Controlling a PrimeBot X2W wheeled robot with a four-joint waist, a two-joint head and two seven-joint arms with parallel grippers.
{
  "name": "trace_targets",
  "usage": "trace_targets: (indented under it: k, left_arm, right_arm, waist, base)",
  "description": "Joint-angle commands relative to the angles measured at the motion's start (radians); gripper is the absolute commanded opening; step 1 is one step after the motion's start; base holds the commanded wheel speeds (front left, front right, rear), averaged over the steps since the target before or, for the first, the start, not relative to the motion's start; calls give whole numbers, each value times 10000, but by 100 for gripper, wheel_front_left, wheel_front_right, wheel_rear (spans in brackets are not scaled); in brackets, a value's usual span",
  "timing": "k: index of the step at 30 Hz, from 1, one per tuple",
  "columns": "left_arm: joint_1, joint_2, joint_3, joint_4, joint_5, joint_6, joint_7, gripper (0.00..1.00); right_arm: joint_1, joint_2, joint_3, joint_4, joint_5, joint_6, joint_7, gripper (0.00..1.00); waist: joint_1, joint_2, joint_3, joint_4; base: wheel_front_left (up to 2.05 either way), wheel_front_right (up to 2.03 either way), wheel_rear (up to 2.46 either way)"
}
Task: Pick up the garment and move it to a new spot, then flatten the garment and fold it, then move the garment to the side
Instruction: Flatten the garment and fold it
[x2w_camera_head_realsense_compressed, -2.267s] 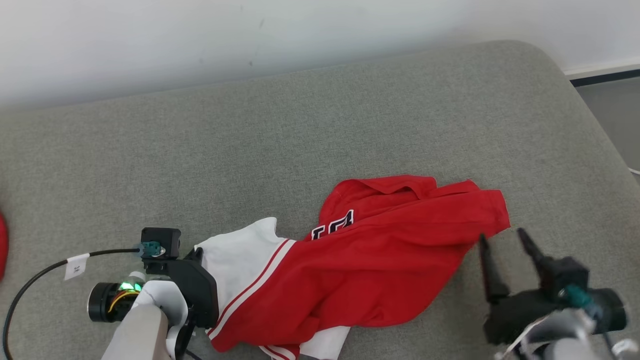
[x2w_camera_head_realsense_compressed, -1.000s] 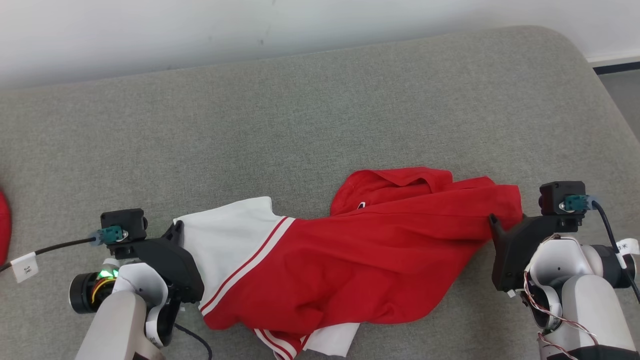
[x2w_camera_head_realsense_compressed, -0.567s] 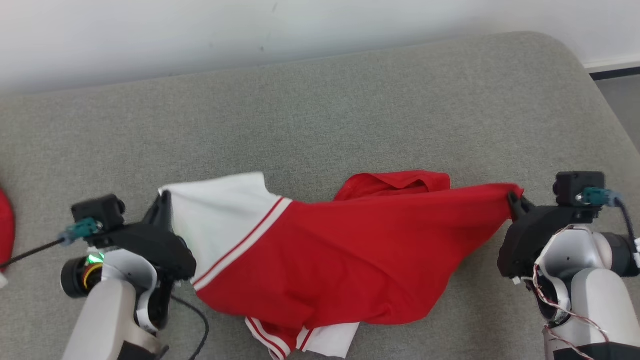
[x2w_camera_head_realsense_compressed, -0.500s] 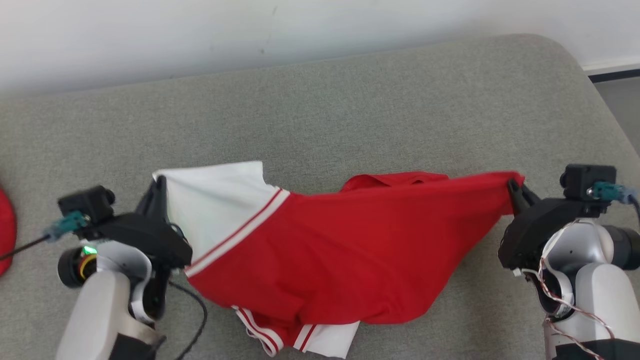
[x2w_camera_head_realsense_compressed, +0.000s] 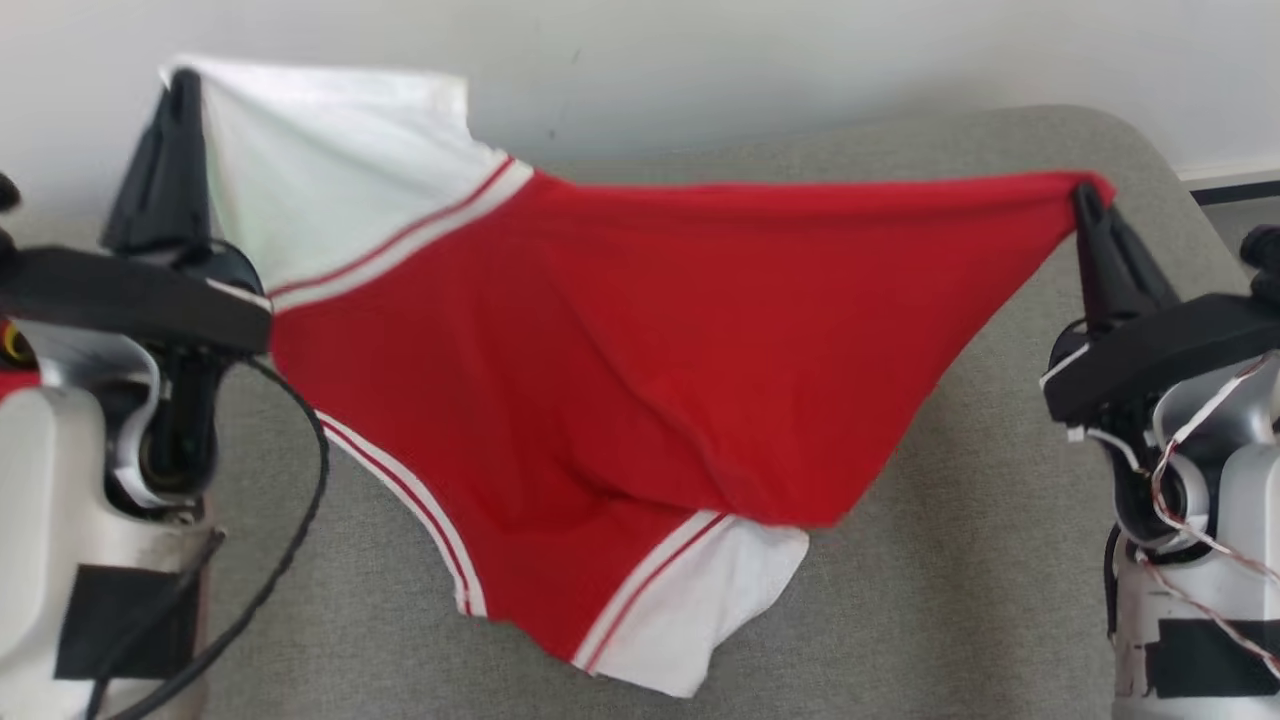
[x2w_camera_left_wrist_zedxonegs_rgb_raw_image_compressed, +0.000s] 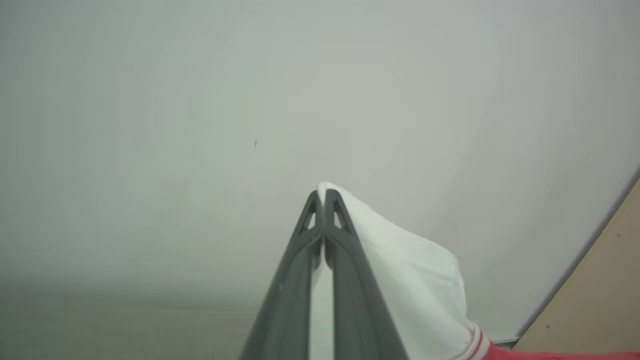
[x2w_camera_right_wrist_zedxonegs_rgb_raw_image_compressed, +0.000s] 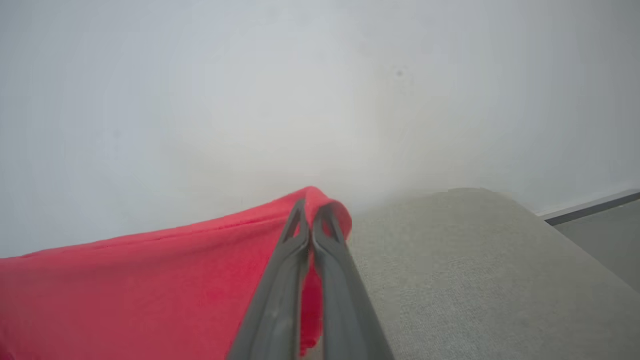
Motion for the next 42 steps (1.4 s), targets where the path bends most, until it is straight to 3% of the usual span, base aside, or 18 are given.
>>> trace_targets:
  k: [1,14,26,36,42]
  left_arm:
    - [-230,128,2,-184,-71,-18,14,0]
    - [-2413,516,-134,-977,-136,-17,-92,0]
    - [-2803,130,65,-1756,-773,106,-287,0]
    - [-2558,307,-145,-1320,-743,251,176,0]
    - [-3262,447,-462,-342,-366,184,43,0]
  right_arm:
    - [-182,-126,37,-109,123,11,-128,0]
    - [-1723,-840,378,-339,54,11,-911,0]
    - [-2050,-445,-411,-509,146,11,-2146,0]
    - [-1888,-401,-326,-281,224,11,-1891,0]
    - [-2779,-425,110,776,610,11,-1971,0]
  waist:
    - [0,-1,-49,40]
    - [0,-1,-464,107]
    - [0,-1,-743,98]
    - [0,-1,-389,-30]
    - [0,-1,377,-216]
  base:
    - [0,0,0]
    - [0,0,0]
    - [0,0,0]
    - [0,0,0]
    - [0,0,0]
